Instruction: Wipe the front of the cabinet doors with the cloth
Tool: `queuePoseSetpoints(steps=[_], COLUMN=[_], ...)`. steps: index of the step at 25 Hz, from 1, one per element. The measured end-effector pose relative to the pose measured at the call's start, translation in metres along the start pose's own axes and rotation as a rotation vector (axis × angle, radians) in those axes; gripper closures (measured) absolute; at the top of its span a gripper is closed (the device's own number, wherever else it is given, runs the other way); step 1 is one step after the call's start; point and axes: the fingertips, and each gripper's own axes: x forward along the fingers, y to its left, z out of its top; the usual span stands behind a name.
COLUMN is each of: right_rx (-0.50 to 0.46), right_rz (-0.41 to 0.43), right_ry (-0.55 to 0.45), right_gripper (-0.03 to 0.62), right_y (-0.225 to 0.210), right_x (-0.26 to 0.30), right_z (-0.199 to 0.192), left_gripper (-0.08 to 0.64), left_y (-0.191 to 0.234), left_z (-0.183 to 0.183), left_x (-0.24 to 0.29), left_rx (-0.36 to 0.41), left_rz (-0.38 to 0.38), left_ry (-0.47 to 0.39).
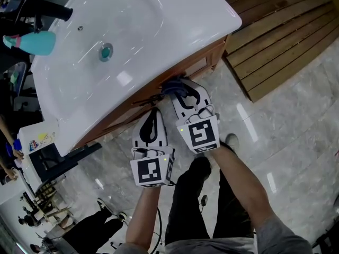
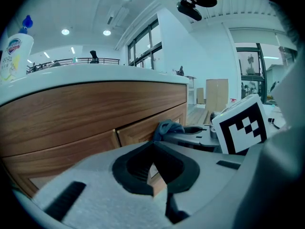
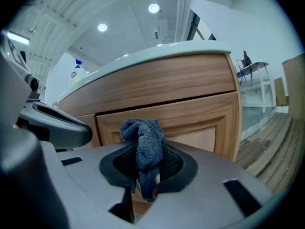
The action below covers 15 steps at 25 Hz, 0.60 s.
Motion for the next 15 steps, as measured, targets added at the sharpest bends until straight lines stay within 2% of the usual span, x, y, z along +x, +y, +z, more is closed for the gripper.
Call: queuePoseSetpoints(steps=[7, 15], right_rx=[0.061, 0.07], right_rz=[-0.076, -0.129], right_ry=[-0.005, -0.005], right_gripper=[0.511, 0.511], right_y=[-0.051, -0.099], right_x=[-0.009, -0.019], right_z=[0.005, 0.013], left_gripper=[0.552, 0.554], left_y=[-0.019, -0.041], left_z=[0.002, 0.009], left_x=[0.009, 0.018], left_rx=[-0.002, -0.006], left_rz=[0.001, 0.002], left_ry=[0.016, 0.023])
